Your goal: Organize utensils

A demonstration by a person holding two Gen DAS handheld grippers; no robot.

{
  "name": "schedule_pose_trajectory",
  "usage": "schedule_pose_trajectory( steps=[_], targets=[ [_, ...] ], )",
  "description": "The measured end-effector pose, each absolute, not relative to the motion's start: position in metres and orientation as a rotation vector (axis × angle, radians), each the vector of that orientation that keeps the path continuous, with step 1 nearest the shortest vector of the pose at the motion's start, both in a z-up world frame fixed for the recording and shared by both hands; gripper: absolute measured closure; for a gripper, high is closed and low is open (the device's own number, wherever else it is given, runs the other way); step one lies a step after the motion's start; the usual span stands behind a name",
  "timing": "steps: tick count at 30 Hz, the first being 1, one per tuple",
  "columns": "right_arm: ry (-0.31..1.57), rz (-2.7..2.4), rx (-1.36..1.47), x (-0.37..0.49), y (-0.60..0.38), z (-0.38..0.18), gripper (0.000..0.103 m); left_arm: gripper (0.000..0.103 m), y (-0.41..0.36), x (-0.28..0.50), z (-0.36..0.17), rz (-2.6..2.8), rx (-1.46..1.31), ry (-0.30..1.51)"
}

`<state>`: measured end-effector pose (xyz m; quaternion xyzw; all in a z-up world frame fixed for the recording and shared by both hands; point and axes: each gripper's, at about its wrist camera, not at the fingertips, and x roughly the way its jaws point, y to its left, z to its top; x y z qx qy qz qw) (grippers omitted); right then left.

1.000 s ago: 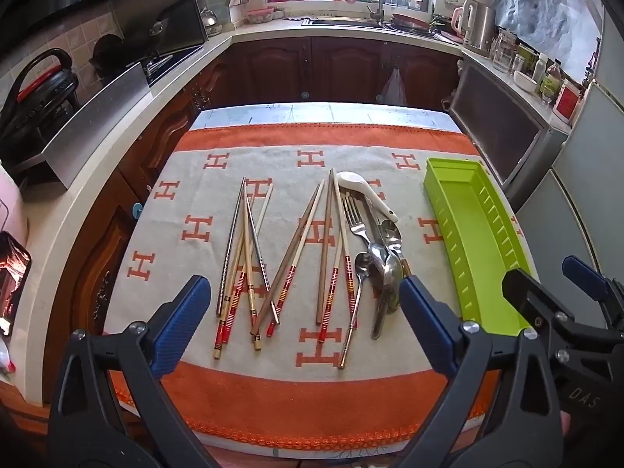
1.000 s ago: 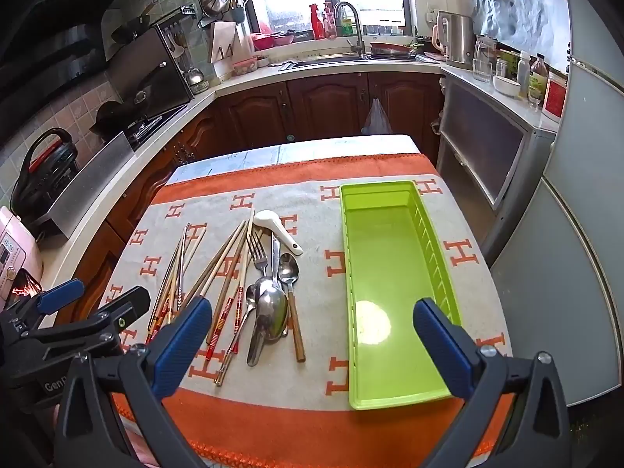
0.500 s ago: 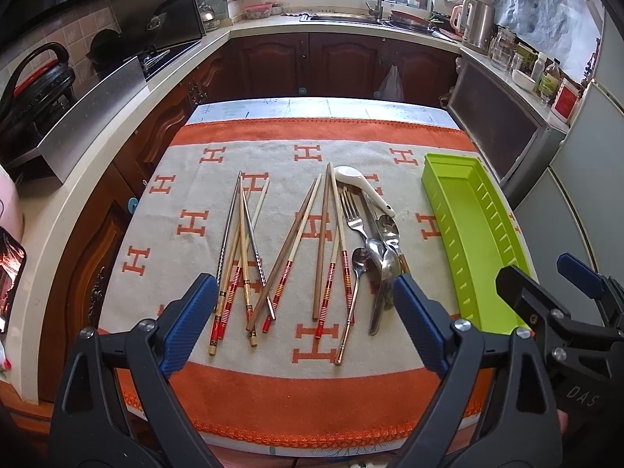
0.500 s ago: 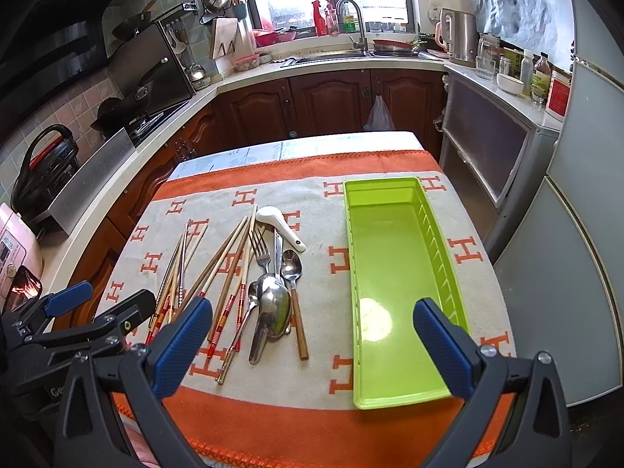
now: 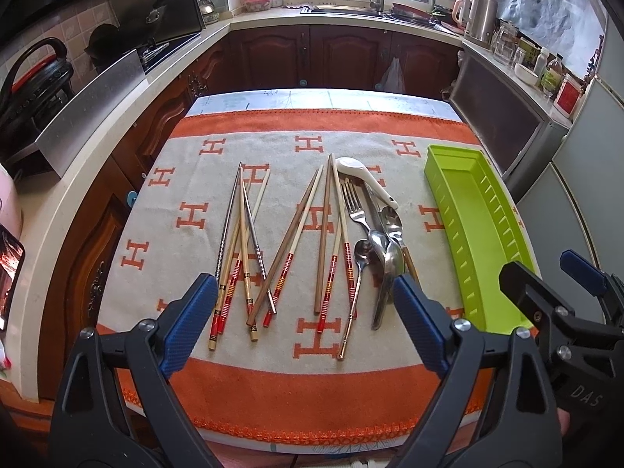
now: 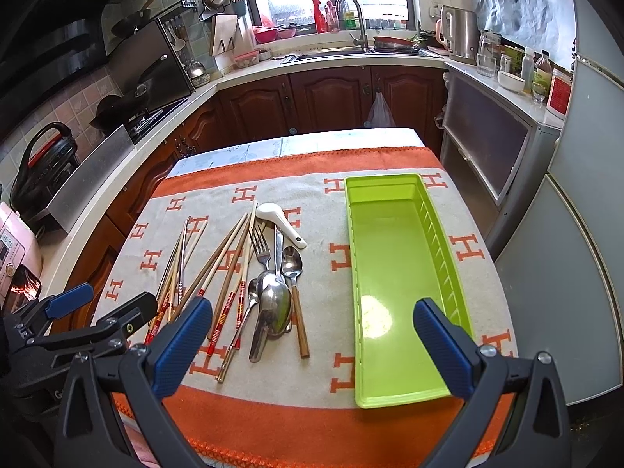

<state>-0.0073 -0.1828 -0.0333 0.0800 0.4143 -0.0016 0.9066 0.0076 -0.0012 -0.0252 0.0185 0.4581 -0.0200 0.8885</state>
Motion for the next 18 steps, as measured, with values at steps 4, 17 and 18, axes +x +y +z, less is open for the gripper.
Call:
schedule_pose_trajectory(
  steps=[4, 17, 18],
  targets=[
    [0.858, -0.004, 0.166, -0.0069, -0.1831, -0.0338, 0.000, 0.013, -0.0005, 0.0085, -0.0278, -0.040, 0.037, 0.958],
    [0.863, -0.003, 0.166, -0.0067, -0.1816, -0.0375, 0.000, 0.013, 0.0008, 0.0089, -0.0317, -0.036, 0.033, 0.967],
    [0.864, -0.004, 0.166, -0.0067, -0.1816, -0.0375, 0.000, 0.013, 0.0007, 0.0092, -0.0322, -0.035, 0.032, 0.969]
  ],
)
